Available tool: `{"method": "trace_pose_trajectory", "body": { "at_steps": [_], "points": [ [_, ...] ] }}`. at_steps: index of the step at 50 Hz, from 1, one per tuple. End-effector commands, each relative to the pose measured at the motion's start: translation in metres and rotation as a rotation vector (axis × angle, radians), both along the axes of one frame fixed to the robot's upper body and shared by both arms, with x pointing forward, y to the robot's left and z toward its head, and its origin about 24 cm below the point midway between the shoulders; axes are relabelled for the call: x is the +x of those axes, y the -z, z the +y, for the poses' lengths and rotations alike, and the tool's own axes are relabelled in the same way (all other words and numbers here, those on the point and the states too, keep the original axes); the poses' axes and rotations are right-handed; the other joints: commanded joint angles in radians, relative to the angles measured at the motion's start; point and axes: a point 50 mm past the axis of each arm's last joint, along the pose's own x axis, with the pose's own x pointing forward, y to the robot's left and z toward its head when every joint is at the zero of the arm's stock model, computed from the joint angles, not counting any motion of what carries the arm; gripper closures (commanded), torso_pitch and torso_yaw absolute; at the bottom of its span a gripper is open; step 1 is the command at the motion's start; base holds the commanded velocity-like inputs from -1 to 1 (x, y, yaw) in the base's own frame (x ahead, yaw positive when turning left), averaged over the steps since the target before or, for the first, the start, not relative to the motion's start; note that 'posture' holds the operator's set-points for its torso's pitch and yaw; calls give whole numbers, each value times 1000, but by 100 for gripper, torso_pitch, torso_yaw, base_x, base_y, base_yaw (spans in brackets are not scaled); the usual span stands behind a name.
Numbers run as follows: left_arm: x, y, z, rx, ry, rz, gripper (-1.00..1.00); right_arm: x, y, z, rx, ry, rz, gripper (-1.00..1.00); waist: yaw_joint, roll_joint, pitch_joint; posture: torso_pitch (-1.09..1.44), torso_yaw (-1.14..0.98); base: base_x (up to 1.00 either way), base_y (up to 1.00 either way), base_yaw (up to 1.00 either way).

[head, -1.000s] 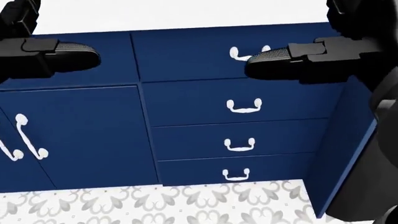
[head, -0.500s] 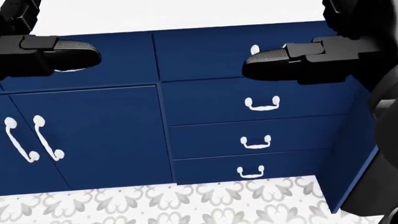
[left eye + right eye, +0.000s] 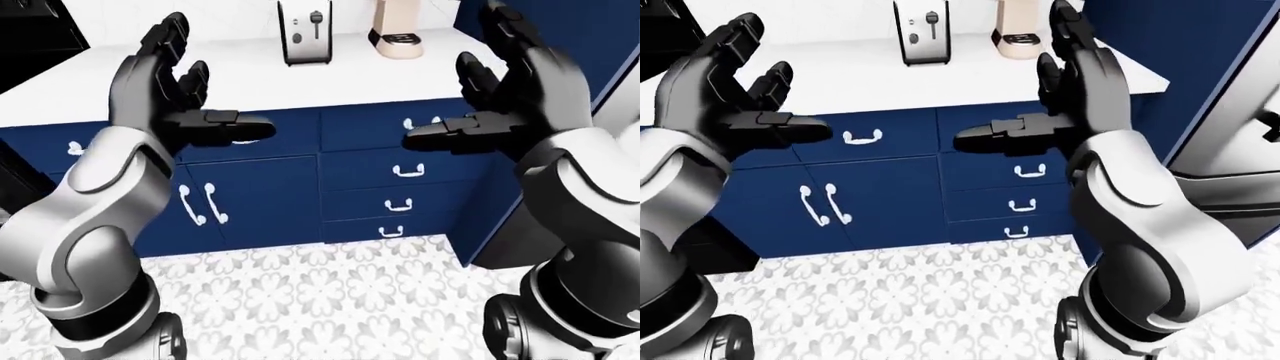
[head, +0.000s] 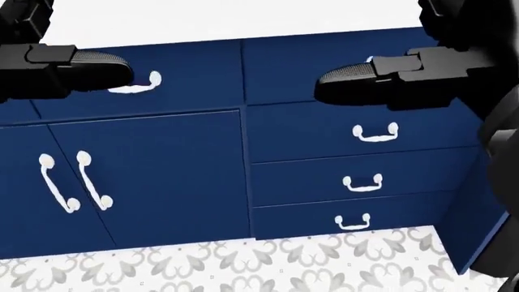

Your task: Push down the lever of the toaster to turn it on.

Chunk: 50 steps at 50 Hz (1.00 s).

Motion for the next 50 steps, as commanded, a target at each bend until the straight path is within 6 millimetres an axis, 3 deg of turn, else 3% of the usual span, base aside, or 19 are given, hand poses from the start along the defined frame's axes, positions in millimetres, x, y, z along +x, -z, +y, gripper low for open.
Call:
{"method": "trace_pose_trajectory", "body": {
  "at_steps": [1, 3, 4, 5, 6, 15, 20, 23, 25, 27, 28, 29, 31, 35, 40, 43, 44, 46, 50],
  "points": [
    [-4, -12, 4, -7, -21, -70, -100, -3, -9, 3, 3, -16, -59, -100, 3, -2, -15, 0, 0, 0, 34, 0],
    [-3, -11, 4, -7, -20, -69, -100, -3, -10, 3, 3, -16, -60, -100, -4, 57, -25, 0, 0, 0, 33, 0],
    [-3, -11, 4, -7, -21, -69, -100, -3, -10, 3, 3, -15, -60, -100, -2, 108, -37, 0, 0, 0, 34, 0],
    [-4, -12, 4, -7, -21, -70, -100, -3, -10, 3, 2, -16, -60, -100, 1, 57, -25, 0, 0, 0, 34, 0],
    [-4, -12, 4, -7, -21, -70, -100, -4, -10, 3, -1, -18, -63, -100, 0, 66, -21, 0, 0, 0, 27, 0],
    [-4, -13, 4, -7, -22, -70, -100, -2, -9, 3, 7, -20, -70, -100, -1, 20, 18, 0, 0, 0, 0, 0],
    [-5, -14, 3, -8, -20, -72, -100, -3, -10, 3, 6, -20, -70, -100, 25, -1, -21, 0, 0, 0, 0, 80],
    [-5, -13, 3, -8, -20, -72, -100, -3, -10, 3, 6, -20, -69, -100, 26, -27, -13, 0, 0, 0, 0, 100],
    [-5, -13, 3, -6, -19, -71, -100, -4, -10, 3, 5, -20, -69, -100, 24, -56, -5, 0, 0, 0, 0, 100],
    [-5, -13, 3, -7, -18, -71, -100, -4, -10, 3, 7, -19, -71, -100, 14, -122, -25, 0, 0, 0, 0, 100],
    [-5, -13, 3, -6, -18, -72, -100, -3, -10, 3, 7, -18, -73, -100, 17, -79, -10, 0, 0, 0, 0, 100],
    [-5, -13, 3, -6, -18, -72, -100, -3, -10, 3, 8, -16, -75, -100, 3, -85, 9, 0, 0, 0, 0, 2],
    [-5, -13, 3, -6, -18, -71, -100, -3, -10, 2, 13, -7, -72, -100, 24, -77, -7, 0, 0, 0, 0, 0],
    [-5, -14, 3, -6, -17, -73, -100, -2, -11, 1, 23, 1, -78, -100, 24, -57, 9, 0, 0, 0, 0, 0],
    [-4, -13, 2, -5, -16, -73, -100, -3, -13, -1, 40, 11, -77, -100, 3, 19, 3, 0, 0, 0, 0, 0],
    [-4, -13, 2, -4, -14, -73, -100, -3, -14, -2, 50, 11, -83, -100, 3, 1, -3, 0, 0, 1, 0, 0],
    [-4, -13, 2, -4, -14, -72, -100, -3, -14, -1, 48, 8, -83, -100, 5, 3, -26, 0, 0, 12, 0, 0],
    [-5, -14, 2, -4, -14, -72, -100, -2, -14, -1, 50, 5, -82, -100, 9, -2, -3, 0, 0, 18, 0, 0],
    [-5, -14, 2, -4, -15, -73, -100, -3, -14, 0, 50, 5, -80, -100, 11, -32, 3, 0, 0, 19, 2, 0]
  ]
}}
